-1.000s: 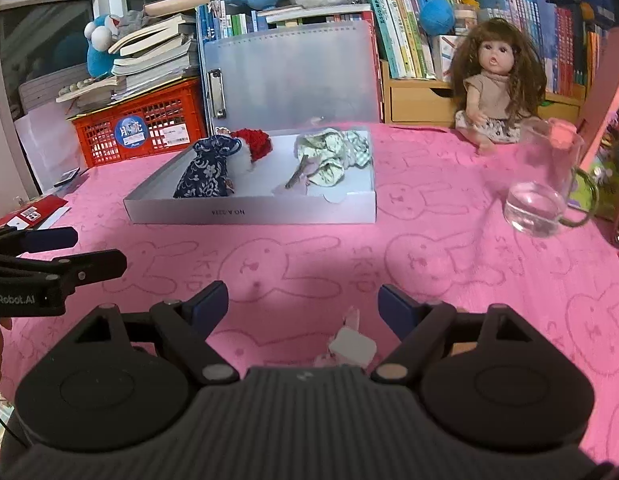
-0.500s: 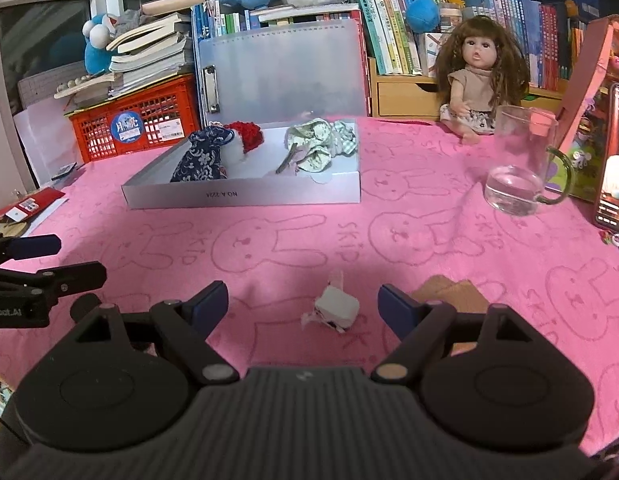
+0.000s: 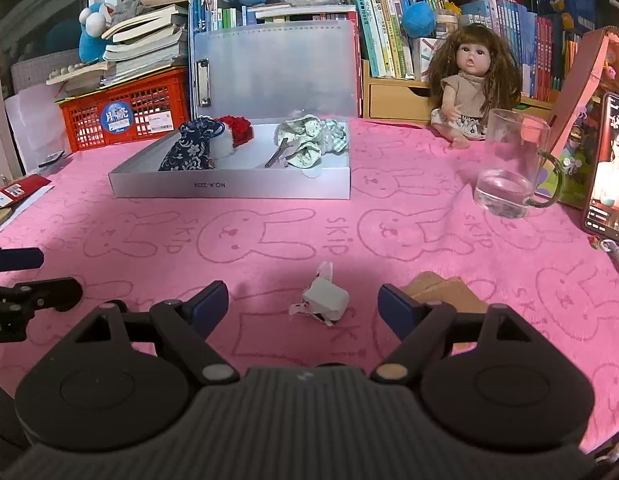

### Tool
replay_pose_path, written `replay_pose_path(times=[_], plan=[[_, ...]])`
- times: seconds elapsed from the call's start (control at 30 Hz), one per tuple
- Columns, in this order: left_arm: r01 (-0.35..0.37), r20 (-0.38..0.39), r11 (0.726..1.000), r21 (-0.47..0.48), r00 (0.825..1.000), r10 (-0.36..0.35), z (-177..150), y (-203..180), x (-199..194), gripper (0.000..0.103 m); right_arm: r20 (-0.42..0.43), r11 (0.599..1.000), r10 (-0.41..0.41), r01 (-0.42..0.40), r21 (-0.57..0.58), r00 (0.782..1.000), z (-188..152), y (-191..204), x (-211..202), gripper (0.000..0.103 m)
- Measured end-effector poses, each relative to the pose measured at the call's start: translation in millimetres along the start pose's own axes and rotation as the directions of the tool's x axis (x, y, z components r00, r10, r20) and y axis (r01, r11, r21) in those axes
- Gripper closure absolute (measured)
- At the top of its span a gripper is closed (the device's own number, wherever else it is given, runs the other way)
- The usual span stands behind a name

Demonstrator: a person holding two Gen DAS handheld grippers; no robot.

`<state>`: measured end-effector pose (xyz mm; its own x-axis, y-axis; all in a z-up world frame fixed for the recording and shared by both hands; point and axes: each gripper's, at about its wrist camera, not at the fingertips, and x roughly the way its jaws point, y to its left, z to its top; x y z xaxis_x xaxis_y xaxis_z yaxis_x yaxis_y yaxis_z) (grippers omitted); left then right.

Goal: Organize objects
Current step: 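Withdraw both tools from box toward black round object and second clip, then close left tool on black round object while right tool closes on white clip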

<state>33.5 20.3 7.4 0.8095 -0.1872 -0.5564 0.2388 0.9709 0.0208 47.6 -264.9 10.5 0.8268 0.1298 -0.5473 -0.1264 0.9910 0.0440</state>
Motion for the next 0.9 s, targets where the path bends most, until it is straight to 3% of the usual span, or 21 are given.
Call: replay_pose_path(times=[0.23,0.57,0.77,0.9], plan=[[0.009,-0.026,1.0,-0.004,1.0,-0.009,-6.2,1.2,0.8,0.051,-0.003,1.0,-0.008,0.008,0.003,1.0,-0.3,1.2,3.9,0.016],[0.014,-0.034,1.0,-0.006,0.999,-0.014,-8.7,-0.5,4.3,0.06,-0.014,1.0,-0.007,0.007,0.009,1.0,-1.5,2.4,6.8,0.032],[-0.002,-0.029,1.0,-0.031,1.0,0.002,-8.5,2.1,2.7,0.073,-0.015,1.0,-0.017,0.017,0.011,1.0,-2.8,3.8,8.2,0.052],[-0.009,-0.026,0.999,-0.043,1.0,0.007,-8.9,3.8,1.8,0.073,-0.008,0.999,-0.03,0.03,0.033,1.0,-2.6,1.2,6.9,0.067]])
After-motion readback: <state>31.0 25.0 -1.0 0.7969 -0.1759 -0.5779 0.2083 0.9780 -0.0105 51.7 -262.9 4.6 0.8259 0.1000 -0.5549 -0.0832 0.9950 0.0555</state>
